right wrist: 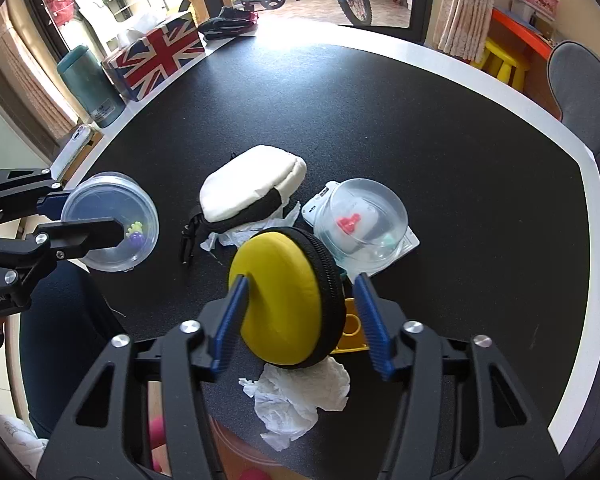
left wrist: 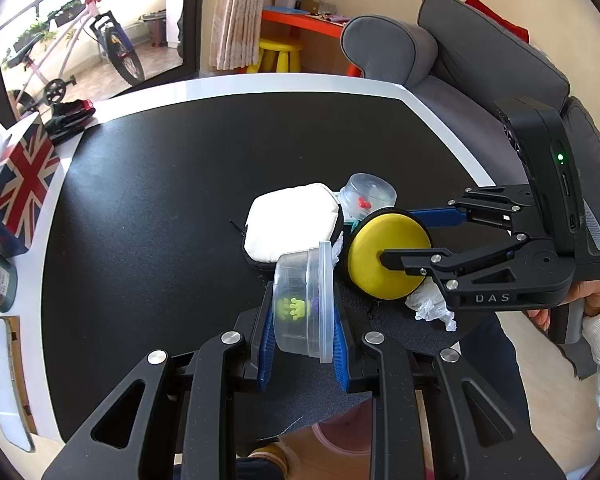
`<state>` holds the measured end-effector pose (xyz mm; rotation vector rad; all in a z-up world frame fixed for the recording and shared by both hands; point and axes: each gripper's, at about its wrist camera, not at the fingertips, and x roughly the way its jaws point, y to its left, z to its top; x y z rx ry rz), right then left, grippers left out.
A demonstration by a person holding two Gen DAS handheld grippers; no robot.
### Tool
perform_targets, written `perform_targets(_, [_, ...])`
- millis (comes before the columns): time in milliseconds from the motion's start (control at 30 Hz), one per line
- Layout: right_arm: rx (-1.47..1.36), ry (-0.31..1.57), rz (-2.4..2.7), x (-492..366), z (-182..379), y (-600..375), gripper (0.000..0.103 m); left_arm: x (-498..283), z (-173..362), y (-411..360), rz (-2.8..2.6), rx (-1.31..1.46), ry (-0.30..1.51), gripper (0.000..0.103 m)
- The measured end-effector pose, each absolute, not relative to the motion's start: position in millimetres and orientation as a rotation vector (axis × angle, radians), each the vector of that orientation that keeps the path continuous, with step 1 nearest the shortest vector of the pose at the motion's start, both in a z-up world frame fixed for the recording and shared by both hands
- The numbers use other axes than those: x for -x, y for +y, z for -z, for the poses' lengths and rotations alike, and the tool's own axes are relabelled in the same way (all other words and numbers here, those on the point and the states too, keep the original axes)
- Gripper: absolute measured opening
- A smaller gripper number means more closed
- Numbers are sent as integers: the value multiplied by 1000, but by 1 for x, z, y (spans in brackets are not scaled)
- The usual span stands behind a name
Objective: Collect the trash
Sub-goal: 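Grasp the round yellow pouch with the right tool while the left tool holds the container, then lift and carry the yellow pouch and container with both tools toward the pink bin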
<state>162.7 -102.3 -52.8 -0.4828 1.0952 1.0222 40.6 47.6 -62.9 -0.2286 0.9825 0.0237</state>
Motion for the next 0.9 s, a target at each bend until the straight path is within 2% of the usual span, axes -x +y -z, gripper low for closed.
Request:
perform_targets(300, [423,1089,-1050,-162,45,-109,35,-41,64,46,-19,229,982,24])
perform_targets(433, [403,1077,-1052,-160,39,-112,31,-41,63,45,-16,226,977,24])
perform_targets(900, [351,1002,-1042,-158,8,-131,31,-38,51,38,-8,206,955,24])
